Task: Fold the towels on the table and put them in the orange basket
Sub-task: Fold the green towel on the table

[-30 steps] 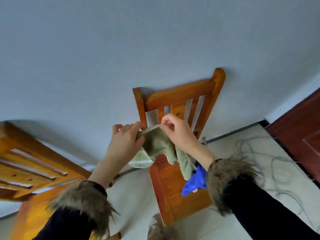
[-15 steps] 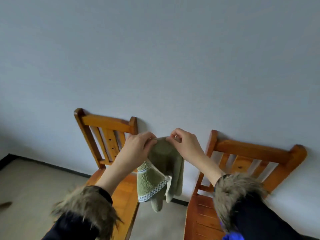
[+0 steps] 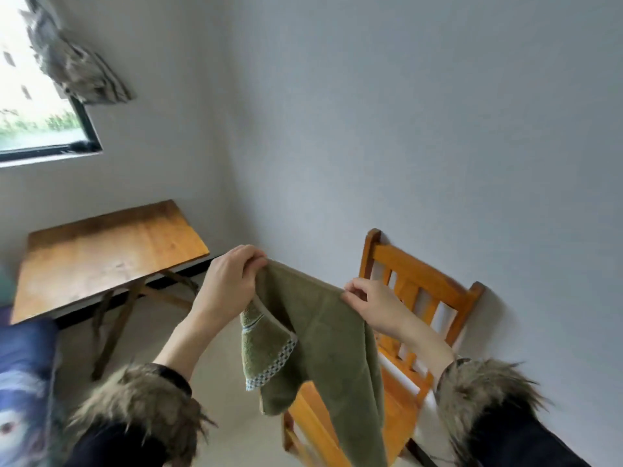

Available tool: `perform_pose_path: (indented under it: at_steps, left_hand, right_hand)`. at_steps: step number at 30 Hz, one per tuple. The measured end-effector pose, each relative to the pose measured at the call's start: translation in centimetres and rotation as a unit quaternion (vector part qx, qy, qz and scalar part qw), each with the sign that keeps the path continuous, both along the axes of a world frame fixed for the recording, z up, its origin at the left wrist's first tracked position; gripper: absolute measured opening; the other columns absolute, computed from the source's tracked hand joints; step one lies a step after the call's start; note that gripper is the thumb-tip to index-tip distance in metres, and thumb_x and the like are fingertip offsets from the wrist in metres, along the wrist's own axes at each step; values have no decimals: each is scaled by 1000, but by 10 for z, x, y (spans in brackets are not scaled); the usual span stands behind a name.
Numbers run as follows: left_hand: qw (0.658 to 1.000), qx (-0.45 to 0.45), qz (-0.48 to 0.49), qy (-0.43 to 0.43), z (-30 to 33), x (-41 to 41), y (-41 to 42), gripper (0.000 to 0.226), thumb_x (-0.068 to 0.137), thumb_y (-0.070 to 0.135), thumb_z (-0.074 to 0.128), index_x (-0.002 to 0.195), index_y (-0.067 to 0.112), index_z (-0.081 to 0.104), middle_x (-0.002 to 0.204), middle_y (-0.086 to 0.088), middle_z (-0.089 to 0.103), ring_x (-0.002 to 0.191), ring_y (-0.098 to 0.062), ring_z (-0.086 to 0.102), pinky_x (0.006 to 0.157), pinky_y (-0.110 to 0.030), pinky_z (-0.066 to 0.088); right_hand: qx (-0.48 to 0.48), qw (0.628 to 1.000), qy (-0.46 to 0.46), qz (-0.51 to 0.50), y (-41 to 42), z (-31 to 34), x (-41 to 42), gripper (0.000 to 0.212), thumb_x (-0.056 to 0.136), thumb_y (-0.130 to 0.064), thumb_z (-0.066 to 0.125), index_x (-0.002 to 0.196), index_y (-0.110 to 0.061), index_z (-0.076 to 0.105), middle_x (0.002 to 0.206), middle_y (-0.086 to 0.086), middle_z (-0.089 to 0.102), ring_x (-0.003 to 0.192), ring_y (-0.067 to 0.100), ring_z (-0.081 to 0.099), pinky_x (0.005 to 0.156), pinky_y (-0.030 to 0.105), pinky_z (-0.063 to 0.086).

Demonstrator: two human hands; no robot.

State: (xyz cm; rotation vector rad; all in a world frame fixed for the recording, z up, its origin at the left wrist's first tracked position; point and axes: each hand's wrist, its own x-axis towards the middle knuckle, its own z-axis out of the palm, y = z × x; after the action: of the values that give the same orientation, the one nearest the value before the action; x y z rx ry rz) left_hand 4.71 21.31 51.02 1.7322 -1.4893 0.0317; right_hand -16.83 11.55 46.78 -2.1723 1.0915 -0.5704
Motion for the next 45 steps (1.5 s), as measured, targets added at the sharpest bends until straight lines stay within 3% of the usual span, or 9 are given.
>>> perform_pose_path:
  at_steps: [3,7,13,17,24,29,34,41,45]
  left_hand:
    - [999,5,44,-1,-8,77,25,14,93,9,53,91,10,67,86,5,61,82,-13,52,71,-19,32]
    - [993,4,115,22,-19,179,61,13,92,10,54,90,9,67,85,2,61,80,-17,53,70,-22,33]
    - [981,5,195,18,-29,296,100,9,88,1,58,85,1,67,85,-3,58,76,-17,50,69,-2,32]
    - [972,11,236,21,-43,364,107,9,88,0,58,86,0,67,86,-7,57,81,-22,52,69,-15,30]
    - [946,-5,325,22,-52,472,81,12,89,1,56,91,-2,67,91,-14,59,81,-18,49,71,-16,27]
    - [931,30,362,33,-59,546,53,12,89,3,56,93,-1,67,92,-15,60,80,-21,51,67,-15,27]
    - [924,64,374,49,-65,612,19,13,90,5,56,95,0,67,93,-13,61,82,-18,49,70,-18,29]
    - [913,88,385,102,-96,705,-34,10,90,8,57,93,6,66,87,-6,59,82,-19,51,75,-24,33]
    - [909,115,372,150,-128,764,-65,9,92,11,54,92,10,63,83,-2,58,81,-18,51,70,-22,30]
  right_hand:
    - [-23,999,-15,18,4,-6,80,20,94,-28,52,76,-22,59,75,-6,59,73,8,53,61,14,37]
    - [-50,997,-54,-2,10,-12,180,49,85,-45,61,51,-20,38,50,-4,40,52,13,38,54,29,31]
    - [-58,991,-22,122,11,-16,317,25,91,-32,57,70,-19,51,65,-6,52,64,10,48,58,23,34]
    - [-72,982,-15,175,-4,-24,394,14,93,-21,54,79,-17,55,79,0,59,78,18,53,64,23,34]
    - [-164,979,-22,117,-58,-23,517,61,77,-70,47,51,-21,25,46,-5,34,54,25,40,51,34,27]
    - [-161,970,24,183,-105,-24,598,38,90,-47,52,69,-16,46,65,0,53,66,22,49,59,31,32]
    - [-62,969,37,235,-159,-34,670,14,96,-20,47,88,-15,59,94,2,62,94,22,57,78,30,43]
    - [-128,980,79,128,-216,-48,758,37,89,-47,54,74,-14,54,76,2,59,77,24,55,62,30,38]
    - [-178,968,142,103,-247,-63,820,44,89,-54,50,74,-13,53,84,8,66,84,31,60,62,31,38]
